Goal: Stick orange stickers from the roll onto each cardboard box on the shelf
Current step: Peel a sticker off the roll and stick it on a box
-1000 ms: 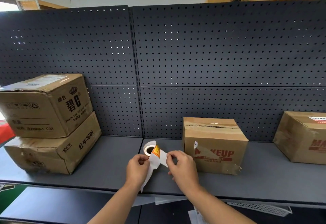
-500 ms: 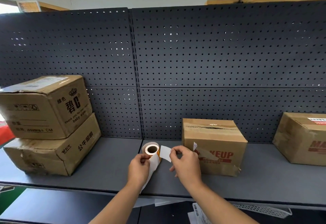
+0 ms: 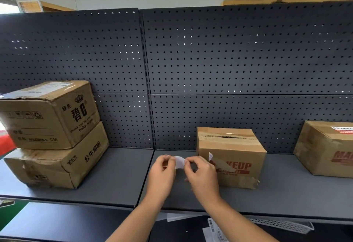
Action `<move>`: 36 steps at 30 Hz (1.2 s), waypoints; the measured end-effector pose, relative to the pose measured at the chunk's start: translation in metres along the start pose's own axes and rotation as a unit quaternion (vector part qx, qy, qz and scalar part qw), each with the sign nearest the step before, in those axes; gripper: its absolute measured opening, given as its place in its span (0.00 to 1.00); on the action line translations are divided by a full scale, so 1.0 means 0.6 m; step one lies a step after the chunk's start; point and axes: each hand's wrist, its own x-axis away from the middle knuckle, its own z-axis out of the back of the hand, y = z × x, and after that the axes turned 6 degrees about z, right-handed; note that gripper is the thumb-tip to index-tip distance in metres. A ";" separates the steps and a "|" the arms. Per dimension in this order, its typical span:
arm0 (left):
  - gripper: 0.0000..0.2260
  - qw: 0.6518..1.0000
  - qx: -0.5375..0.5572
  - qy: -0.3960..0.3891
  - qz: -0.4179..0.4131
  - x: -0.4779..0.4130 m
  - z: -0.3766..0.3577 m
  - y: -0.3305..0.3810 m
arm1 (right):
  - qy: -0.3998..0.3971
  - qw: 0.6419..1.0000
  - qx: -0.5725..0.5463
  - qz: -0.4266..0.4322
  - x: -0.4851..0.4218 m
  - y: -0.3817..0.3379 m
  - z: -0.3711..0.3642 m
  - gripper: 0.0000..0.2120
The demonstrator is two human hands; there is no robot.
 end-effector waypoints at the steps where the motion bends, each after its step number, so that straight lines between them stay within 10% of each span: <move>1: 0.07 0.999 0.024 -0.015 0.017 0.000 -0.003 0.004 | 0.005 1.000 0.008 0.012 -0.001 -0.002 -0.001 0.05; 10: 0.17 0.956 0.246 -0.039 0.156 0.000 -0.020 0.015 | 0.022 0.986 0.109 0.126 0.010 -0.015 0.009 0.09; 25: 0.11 0.964 0.240 -0.037 0.109 0.010 -0.012 0.057 | -0.019 0.962 0.145 0.229 0.015 -0.032 0.037 0.08; 36: 0.10 0.963 0.246 -0.076 0.074 0.017 -0.004 0.075 | -0.033 0.965 -0.210 -0.152 -0.022 -0.068 0.085 0.03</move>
